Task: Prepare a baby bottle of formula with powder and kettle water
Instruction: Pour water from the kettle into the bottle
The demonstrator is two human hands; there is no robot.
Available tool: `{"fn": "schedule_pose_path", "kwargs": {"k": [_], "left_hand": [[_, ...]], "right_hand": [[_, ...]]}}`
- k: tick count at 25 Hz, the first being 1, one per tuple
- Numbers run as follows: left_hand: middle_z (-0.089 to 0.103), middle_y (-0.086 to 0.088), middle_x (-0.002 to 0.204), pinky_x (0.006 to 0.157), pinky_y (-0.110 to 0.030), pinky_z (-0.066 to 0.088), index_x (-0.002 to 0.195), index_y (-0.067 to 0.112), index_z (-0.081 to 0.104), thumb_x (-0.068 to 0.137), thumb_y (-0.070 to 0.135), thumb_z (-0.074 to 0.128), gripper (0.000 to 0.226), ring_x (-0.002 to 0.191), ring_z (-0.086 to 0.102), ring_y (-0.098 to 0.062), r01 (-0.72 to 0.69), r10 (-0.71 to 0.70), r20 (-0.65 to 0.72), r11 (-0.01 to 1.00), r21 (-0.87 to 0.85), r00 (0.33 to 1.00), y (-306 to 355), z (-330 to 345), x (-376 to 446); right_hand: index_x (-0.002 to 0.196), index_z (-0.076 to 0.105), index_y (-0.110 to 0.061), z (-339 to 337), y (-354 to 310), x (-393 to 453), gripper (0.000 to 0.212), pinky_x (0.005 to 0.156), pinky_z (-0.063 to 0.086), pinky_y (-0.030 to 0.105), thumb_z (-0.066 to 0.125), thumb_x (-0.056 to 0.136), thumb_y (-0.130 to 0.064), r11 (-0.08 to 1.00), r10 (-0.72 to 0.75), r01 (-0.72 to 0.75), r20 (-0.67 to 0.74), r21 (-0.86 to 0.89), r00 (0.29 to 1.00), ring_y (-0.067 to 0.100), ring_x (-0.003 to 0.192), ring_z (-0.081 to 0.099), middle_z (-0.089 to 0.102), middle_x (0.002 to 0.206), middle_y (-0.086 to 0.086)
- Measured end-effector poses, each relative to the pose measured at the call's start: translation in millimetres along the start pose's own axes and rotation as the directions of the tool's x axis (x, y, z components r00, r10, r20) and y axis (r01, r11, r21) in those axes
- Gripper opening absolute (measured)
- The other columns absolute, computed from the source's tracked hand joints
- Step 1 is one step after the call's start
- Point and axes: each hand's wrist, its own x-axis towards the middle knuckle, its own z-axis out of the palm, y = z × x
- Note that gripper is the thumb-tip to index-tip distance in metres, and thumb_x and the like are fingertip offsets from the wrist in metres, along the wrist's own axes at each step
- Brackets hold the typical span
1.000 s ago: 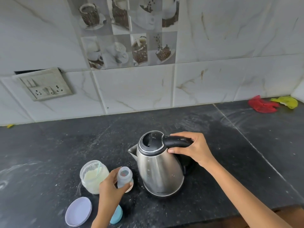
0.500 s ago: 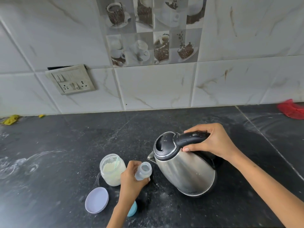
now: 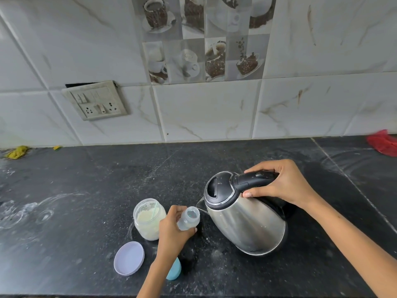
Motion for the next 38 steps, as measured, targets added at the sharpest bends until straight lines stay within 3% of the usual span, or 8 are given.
{"fn": "schedule_pose_path", "kwargs": {"k": [11,31,38], "left_hand": [[0.069,0.014,0.096,0.083,-0.026,0.052,0.096,0.024,0.058,0.057,0.005,0.087,0.052,0.094,0.064,-0.004,-0.026,0.026,-0.012,1.0,-0.011,1.0,4,-5,3],[0.068,0.015,0.096,0.076,-0.013,0.045,0.097,0.022,0.057,0.059,0.002,0.085,0.051,0.094,0.062,-0.002,-0.039,0.039,-0.031,0.999,0.0,0.999,11,-14,2],[0.068,0.014,0.096,0.079,-0.024,0.05,0.097,0.021,0.058,0.058,0.002,0.086,0.052,0.094,0.063,-0.004,-0.046,0.045,-0.061,0.999,-0.004,0.997,10,-15,0]], "right_hand": [[0.086,0.079,-0.03,3,-8,2,0.043,0.075,0.057,0.023,0.096,0.047,-0.027,0.998,0.018,-0.017,0.014,-0.056,1.0,0.005,0.078,0.073,0.078,0.081,-0.012],[0.086,0.078,-0.035,17,-22,13,0.041,0.077,0.058,0.03,0.095,0.049,-0.038,0.983,0.067,-0.06,0.035,-0.174,0.997,-0.001,0.076,0.07,0.076,0.079,-0.018],[0.087,0.078,-0.036,18,-23,14,0.041,0.078,0.058,0.032,0.093,0.049,-0.041,0.979,0.076,-0.068,0.036,-0.192,0.996,-0.002,0.076,0.07,0.076,0.08,-0.017]]}}
